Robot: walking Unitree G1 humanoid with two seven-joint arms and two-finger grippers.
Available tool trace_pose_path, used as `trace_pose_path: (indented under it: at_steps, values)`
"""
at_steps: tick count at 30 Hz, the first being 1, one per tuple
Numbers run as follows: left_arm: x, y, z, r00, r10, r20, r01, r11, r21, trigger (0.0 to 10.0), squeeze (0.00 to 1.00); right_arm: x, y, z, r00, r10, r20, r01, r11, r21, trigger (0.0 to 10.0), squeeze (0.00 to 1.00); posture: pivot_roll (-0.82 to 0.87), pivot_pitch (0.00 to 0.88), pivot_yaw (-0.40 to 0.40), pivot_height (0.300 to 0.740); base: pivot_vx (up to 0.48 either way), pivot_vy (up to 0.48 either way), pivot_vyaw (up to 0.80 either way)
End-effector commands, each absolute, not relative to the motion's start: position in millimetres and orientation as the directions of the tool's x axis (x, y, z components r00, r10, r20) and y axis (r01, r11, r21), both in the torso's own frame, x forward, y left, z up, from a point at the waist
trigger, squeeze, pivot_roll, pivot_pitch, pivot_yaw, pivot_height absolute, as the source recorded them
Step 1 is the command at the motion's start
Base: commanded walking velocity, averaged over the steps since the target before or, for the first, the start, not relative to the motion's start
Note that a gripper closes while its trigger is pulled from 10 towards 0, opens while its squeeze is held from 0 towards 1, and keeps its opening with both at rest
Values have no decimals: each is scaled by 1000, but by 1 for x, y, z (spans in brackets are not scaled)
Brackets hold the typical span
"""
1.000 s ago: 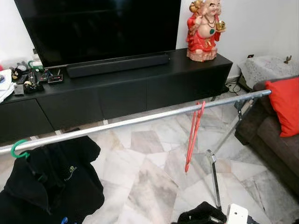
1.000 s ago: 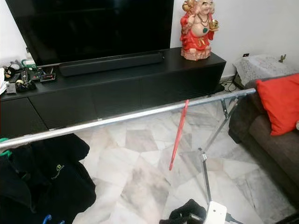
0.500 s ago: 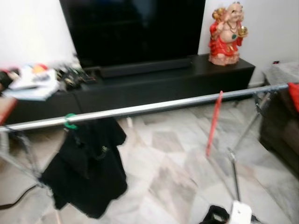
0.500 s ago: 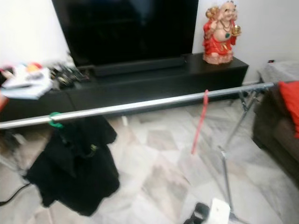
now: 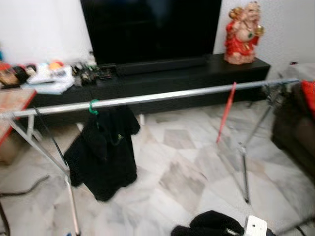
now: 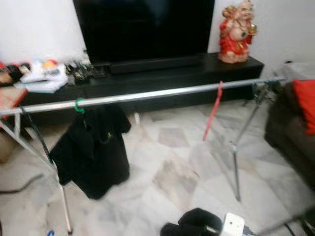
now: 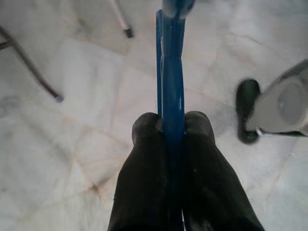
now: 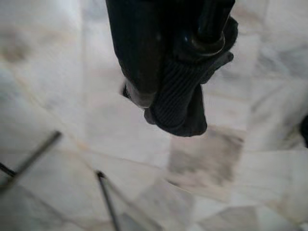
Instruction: Hang hanger
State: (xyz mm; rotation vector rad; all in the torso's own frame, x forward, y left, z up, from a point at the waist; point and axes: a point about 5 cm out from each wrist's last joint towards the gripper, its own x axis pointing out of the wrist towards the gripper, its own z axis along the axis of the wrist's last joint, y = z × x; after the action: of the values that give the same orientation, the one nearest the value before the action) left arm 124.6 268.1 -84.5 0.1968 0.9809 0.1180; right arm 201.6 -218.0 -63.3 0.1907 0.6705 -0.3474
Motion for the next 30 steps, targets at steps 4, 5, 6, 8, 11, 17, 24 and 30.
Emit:
trace_pose_path:
  at_steps: [4,5,6,8,11,17,24,30]
  values:
    - [125,271,-83,552,198,-810,-27,975,220,10000,0,205,-216,-62,734,-248,-632,372,925,70,10000,0,157,32,29,740,-303,0,0]
    - [125,271,-83,553,197,-810,-27,975,219,10000,0,205,-216,-62,734,-248,-632,372,926,69,10000,0,157,35,28,740,-304,0,0]
    - [125,271,-83,553,197,-810,-27,975,219,10000,0,205,-216,-62,735,-247,-631,372,926,70,10000,0,157,35,28,740,-307,0,0]
    - [125,271,-83,553,198,-810,-28,975,219,10000,0,205,-216,-62,736,-246,-631,371,926,71,10000,0,157,35,28,740,-304,0,0]
    - [125,271,-83,553,199,-809,-29,975,220,10000,0,206,-216,-61,738,-245,-629,369,927,72,10000,0,162,40,27,740,-304,0,0]
    - [125,271,-83,559,204,-804,-37,974,222,10000,0,212,-215,-57,756,-239,-610,357,931,77,10000,0,161,41,29,740,-142,0,0]
    - [128,270,-80,619,211,-756,-70,974,214,10000,0,227,-216,-46,803,-228,-550,331,939,94,10000,0,169,40,19,740,0,0,0]
    - [134,269,-76,663,219,-716,-79,972,223,10000,0,239,-216,-38,828,-219,-517,314,944,102,10000,0,173,27,14,740,0,0,0]
